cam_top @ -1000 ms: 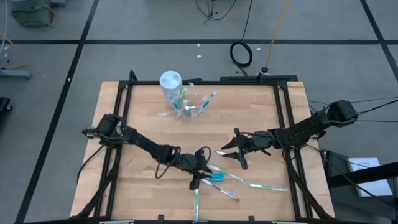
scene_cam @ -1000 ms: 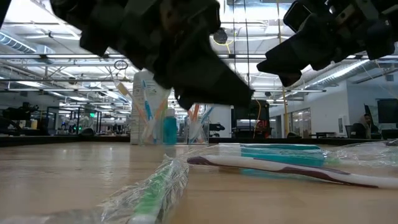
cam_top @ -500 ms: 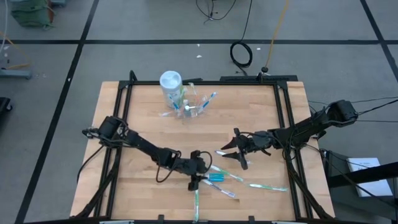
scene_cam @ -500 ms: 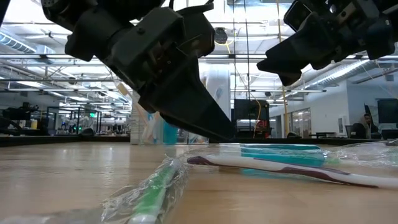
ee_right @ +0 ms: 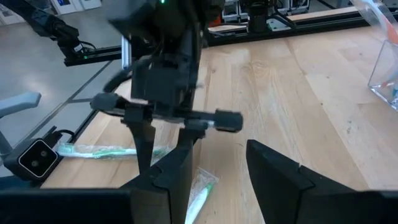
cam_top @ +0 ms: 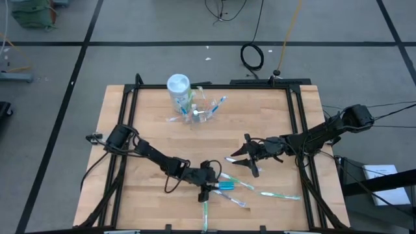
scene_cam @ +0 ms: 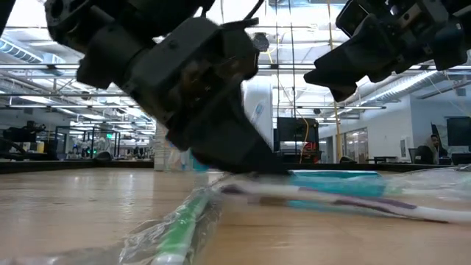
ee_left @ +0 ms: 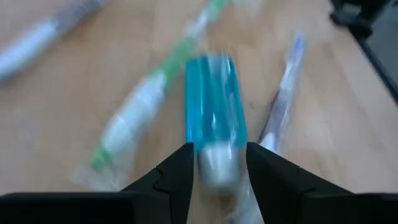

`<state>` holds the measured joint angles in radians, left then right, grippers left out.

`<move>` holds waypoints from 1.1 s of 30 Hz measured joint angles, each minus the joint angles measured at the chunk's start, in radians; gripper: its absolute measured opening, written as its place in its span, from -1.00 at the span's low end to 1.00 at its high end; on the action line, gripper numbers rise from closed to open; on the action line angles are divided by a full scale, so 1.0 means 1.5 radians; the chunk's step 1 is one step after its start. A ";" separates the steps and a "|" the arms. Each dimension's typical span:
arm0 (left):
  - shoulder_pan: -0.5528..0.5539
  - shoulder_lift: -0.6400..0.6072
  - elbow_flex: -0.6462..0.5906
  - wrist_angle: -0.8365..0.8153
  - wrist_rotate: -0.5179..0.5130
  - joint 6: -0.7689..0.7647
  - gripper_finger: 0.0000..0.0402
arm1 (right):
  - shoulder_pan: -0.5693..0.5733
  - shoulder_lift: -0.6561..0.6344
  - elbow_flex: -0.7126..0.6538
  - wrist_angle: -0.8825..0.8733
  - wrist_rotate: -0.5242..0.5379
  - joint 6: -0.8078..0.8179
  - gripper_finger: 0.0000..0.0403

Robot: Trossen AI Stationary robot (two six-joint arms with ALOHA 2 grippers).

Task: Pick & Place toothbrushing station
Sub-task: Put the mouthwash into the transparent organizer

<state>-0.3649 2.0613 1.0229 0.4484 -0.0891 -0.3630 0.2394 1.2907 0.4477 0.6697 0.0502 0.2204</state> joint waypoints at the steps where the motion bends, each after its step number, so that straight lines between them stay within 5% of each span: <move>1: -0.003 0.004 0.000 -0.004 0.002 -0.004 -0.25 | 0.000 0.000 0.000 0.000 0.000 0.000 -0.30; 11: -0.016 0.009 0.000 -0.018 -0.026 0.003 -0.26 | 0.000 0.000 0.000 0.000 0.000 0.000 -0.30; 23: 0.003 0.006 0.000 -0.014 -0.016 0.031 -0.54 | 0.000 0.000 0.000 0.000 0.000 0.000 -0.30; 33: 0.012 -0.128 -0.001 -0.120 -0.069 0.134 -0.53 | -0.001 0.000 0.000 -0.006 0.000 0.000 -0.30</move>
<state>-0.3473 1.8697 1.0214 0.2687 -0.1922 -0.1615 0.2375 1.2907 0.4477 0.6609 0.0502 0.2199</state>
